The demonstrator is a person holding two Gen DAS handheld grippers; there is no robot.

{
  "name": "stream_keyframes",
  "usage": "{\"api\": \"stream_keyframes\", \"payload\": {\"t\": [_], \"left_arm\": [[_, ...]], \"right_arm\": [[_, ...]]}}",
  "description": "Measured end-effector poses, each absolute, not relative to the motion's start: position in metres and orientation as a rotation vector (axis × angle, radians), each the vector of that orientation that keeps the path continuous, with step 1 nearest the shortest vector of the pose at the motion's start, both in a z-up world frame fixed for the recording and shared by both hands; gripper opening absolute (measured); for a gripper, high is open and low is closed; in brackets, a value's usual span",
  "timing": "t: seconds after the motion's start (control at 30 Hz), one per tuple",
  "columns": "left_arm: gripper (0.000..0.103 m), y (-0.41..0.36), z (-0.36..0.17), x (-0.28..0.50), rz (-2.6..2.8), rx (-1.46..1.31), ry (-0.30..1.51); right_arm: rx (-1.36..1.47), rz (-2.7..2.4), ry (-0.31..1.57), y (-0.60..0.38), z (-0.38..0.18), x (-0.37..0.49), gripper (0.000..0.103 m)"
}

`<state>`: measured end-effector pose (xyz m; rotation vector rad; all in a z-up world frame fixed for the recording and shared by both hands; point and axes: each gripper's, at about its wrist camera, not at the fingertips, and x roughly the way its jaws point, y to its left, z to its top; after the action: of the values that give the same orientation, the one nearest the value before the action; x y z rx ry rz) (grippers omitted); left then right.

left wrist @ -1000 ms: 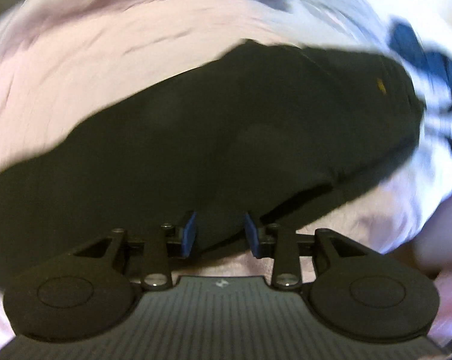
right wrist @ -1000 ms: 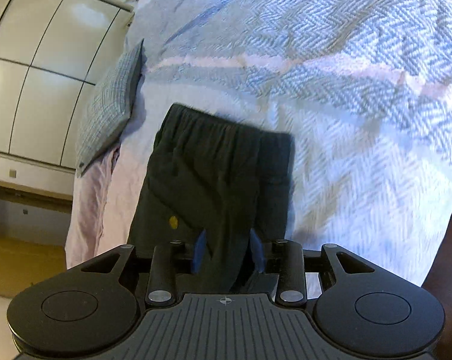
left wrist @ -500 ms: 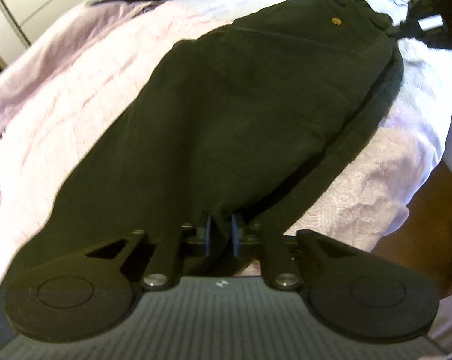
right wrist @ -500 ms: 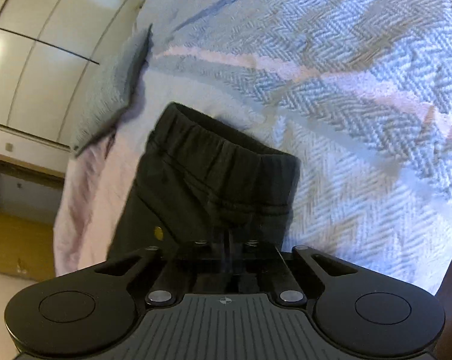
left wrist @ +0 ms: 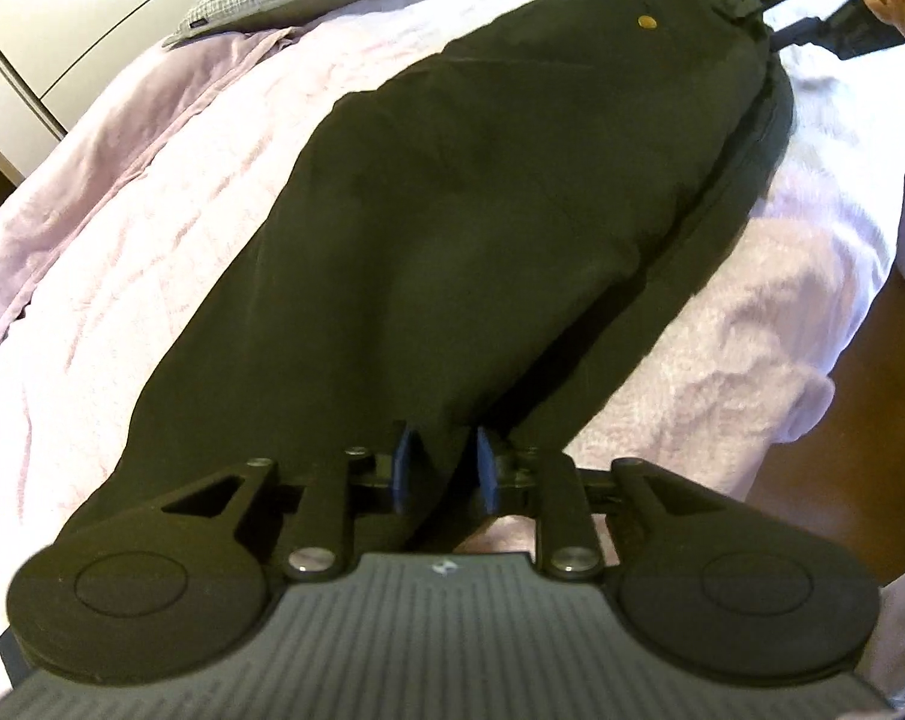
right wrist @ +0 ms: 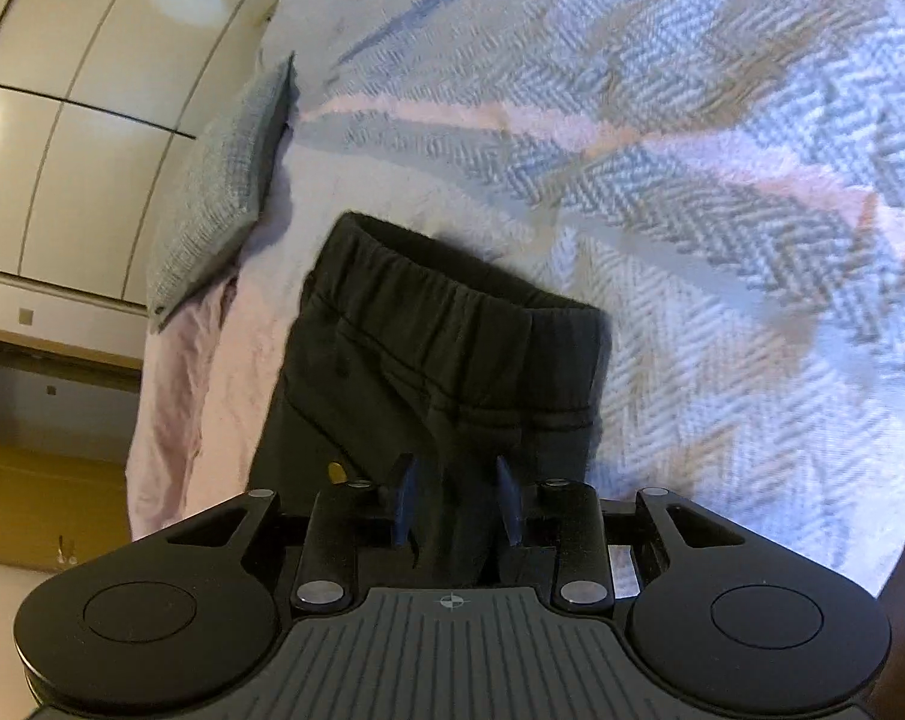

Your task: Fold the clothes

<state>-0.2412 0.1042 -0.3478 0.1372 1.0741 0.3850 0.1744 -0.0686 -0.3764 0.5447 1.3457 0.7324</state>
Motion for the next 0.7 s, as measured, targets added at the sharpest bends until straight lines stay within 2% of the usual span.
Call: {"api": "stream_keyframes", "payload": {"t": [0.03, 0.07, 0.1, 0.37, 0.7], "left_arm": [[0.012, 0.104, -0.347, -0.243, 0.381, 0.141, 1.068], [0.009, 0.104, -0.346, -0.244, 0.377, 0.145, 1.062], [0.006, 0.104, -0.345, -0.245, 0.373, 0.149, 1.056], [0.005, 0.1, -0.339, -0.255, 0.338, 0.188, 1.028], [0.005, 0.094, -0.368, -0.248, 0.335, 0.169, 1.066]], "right_arm": [[0.533, 0.732, 1.342, -0.067, -0.377, 0.174, 0.032], [0.516, 0.734, 1.337, -0.066, -0.377, 0.174, 0.01], [0.495, 0.739, 1.331, -0.066, -0.374, 0.173, 0.005], [0.485, 0.797, 1.256, -0.086, -0.343, 0.165, 0.003], [0.384, 0.704, 1.25, -0.083, -0.366, 0.159, 0.002]]}}
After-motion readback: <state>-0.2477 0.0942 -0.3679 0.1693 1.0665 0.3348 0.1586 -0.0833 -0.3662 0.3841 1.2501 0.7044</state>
